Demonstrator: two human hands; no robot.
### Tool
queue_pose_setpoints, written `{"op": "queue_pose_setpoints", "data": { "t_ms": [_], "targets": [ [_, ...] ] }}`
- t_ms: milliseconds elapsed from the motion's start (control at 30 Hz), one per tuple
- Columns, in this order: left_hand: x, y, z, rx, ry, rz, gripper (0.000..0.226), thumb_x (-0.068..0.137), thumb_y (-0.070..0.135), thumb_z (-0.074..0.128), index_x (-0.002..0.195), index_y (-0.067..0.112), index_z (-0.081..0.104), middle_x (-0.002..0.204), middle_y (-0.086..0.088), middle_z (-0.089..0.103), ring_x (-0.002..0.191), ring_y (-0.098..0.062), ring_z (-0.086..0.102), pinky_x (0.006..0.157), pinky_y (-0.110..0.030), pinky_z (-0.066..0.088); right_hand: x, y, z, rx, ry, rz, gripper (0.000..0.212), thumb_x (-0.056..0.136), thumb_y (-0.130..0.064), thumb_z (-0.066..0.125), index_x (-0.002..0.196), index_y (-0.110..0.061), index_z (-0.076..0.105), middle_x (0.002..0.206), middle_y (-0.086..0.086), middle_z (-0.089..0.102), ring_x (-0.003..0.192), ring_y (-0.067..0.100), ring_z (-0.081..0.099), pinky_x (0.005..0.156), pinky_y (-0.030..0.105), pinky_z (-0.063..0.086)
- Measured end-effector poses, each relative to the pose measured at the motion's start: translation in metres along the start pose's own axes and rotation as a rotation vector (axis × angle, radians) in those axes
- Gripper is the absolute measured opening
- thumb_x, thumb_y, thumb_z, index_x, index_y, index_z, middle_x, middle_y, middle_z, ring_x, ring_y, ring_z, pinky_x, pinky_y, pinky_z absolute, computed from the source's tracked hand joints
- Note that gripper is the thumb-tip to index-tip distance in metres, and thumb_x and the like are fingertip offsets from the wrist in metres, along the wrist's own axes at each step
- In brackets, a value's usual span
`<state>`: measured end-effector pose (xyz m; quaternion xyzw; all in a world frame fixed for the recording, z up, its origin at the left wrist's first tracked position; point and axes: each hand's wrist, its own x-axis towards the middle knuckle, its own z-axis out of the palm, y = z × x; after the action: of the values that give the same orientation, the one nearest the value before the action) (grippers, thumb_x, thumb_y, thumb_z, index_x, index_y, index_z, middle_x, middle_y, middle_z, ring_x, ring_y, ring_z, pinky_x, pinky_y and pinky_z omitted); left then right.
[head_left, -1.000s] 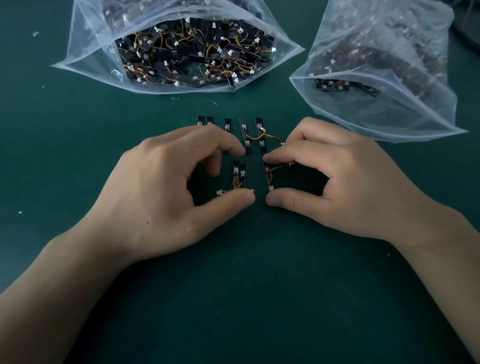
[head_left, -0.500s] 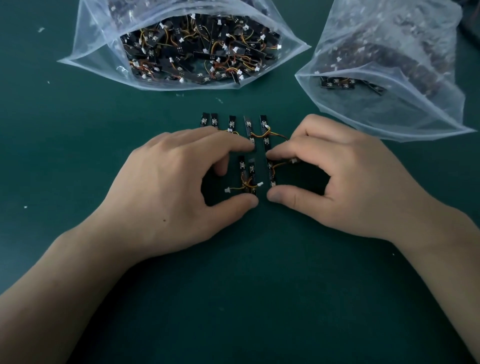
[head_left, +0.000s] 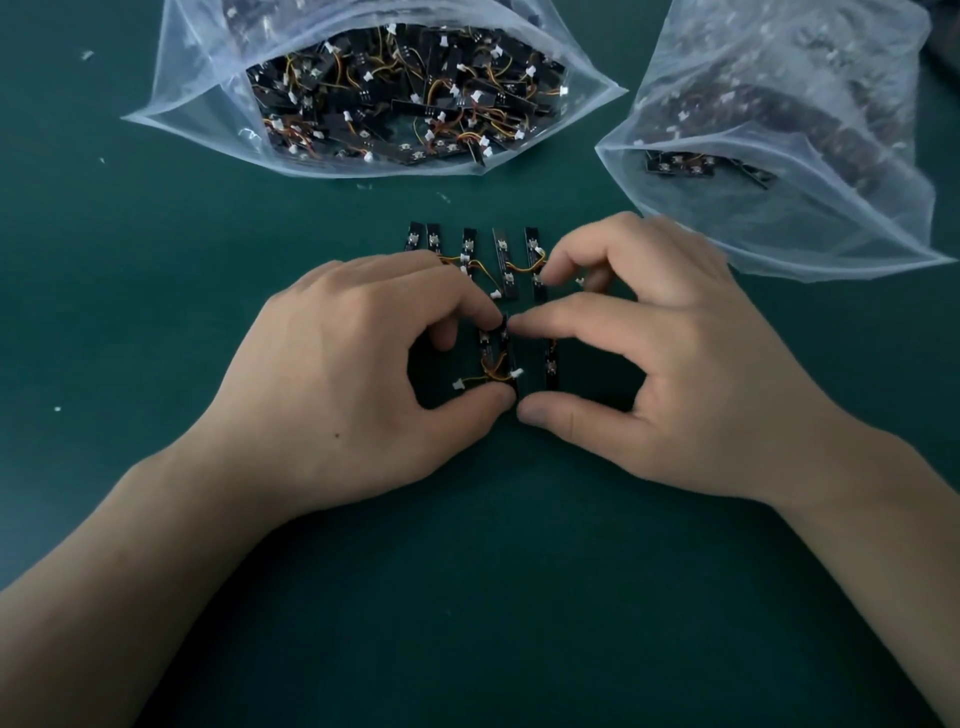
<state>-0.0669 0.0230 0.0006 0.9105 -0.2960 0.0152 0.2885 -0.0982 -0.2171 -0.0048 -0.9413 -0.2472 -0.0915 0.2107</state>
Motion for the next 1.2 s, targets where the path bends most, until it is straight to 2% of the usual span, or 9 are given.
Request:
{"op": "queue_pose_setpoints", "data": {
  "t_ms": [100,200,333,500,700,967,1200],
  "targets": [
    [-0.0001,0.0008,0.0001,0.004,0.005,-0.004,0.033,0.077,0.057,0.068,0.103,0.038,0.070,0.087,0.015,0.058,0.077,-0.008,0.053,0.066,-0.026,0.040,0.0000,-0.0008,0.0011,-0.022,0.002,0.016,0.045,0.091,-0.058,0.070,0.123,-0.028,0.074,0.130,0.002,0.056,0.110,0.024,0.053,0.099,0.041,0.035],
    [0.0003,0.0007,-0.0003,0.006,0.002,-0.002,0.032,0.077,0.056,0.068,0.102,0.038,0.069,0.087,0.015,0.058,0.077,-0.009,0.053,0.066,-0.029,0.042,0.0006,-0.0011,0.0014,-0.033,-0.005,0.018,0.040,0.094,-0.057,0.068,0.123,-0.030,0.075,0.131,0.002,0.056,0.112,0.024,0.052,0.098,0.037,0.031],
    [-0.0003,0.0010,-0.0015,-0.002,0.012,-0.013,0.031,0.075,0.055,0.071,0.101,0.038,0.069,0.085,0.015,0.059,0.078,-0.009,0.054,0.067,-0.030,0.042,0.0004,-0.0002,0.0016,-0.022,-0.007,0.032,0.034,0.093,-0.055,0.068,0.113,-0.029,0.078,0.131,0.000,0.057,0.113,0.023,0.053,0.097,0.040,0.033],
    [-0.0012,0.0004,-0.0037,-0.015,0.027,-0.038,0.028,0.072,0.053,0.072,0.096,0.037,0.070,0.082,0.014,0.058,0.077,-0.009,0.056,0.067,-0.030,0.041,0.0006,-0.0013,0.0023,-0.018,-0.008,0.015,0.039,0.093,-0.056,0.069,0.121,-0.029,0.074,0.132,-0.001,0.057,0.113,0.022,0.053,0.099,0.042,0.035],
    [-0.0012,0.0016,-0.0006,0.014,0.032,-0.024,0.030,0.075,0.054,0.071,0.100,0.037,0.070,0.082,0.013,0.057,0.078,-0.015,0.057,0.071,-0.036,0.047,0.0001,-0.0002,0.0029,-0.015,-0.042,0.003,0.039,0.093,-0.060,0.066,0.118,-0.031,0.076,0.138,-0.002,0.056,0.120,0.020,0.051,0.103,0.040,0.032],
    [-0.0006,0.0004,0.0024,0.031,0.053,-0.014,0.030,0.080,0.059,0.068,0.103,0.040,0.070,0.080,0.013,0.055,0.077,-0.013,0.055,0.070,-0.035,0.045,0.0008,-0.0014,0.0030,-0.020,-0.028,0.016,0.039,0.094,-0.056,0.067,0.122,-0.030,0.073,0.137,-0.004,0.056,0.122,0.019,0.051,0.105,0.038,0.032],
    [-0.0007,-0.0014,0.0037,-0.023,0.079,-0.026,0.029,0.080,0.054,0.073,0.104,0.038,0.074,0.080,0.014,0.057,0.076,-0.009,0.055,0.070,-0.032,0.042,0.0014,-0.0047,0.0042,-0.031,-0.020,0.027,0.033,0.095,-0.056,0.066,0.112,-0.030,0.076,0.137,-0.003,0.058,0.124,0.022,0.051,0.104,0.040,0.033]
  ]
}}
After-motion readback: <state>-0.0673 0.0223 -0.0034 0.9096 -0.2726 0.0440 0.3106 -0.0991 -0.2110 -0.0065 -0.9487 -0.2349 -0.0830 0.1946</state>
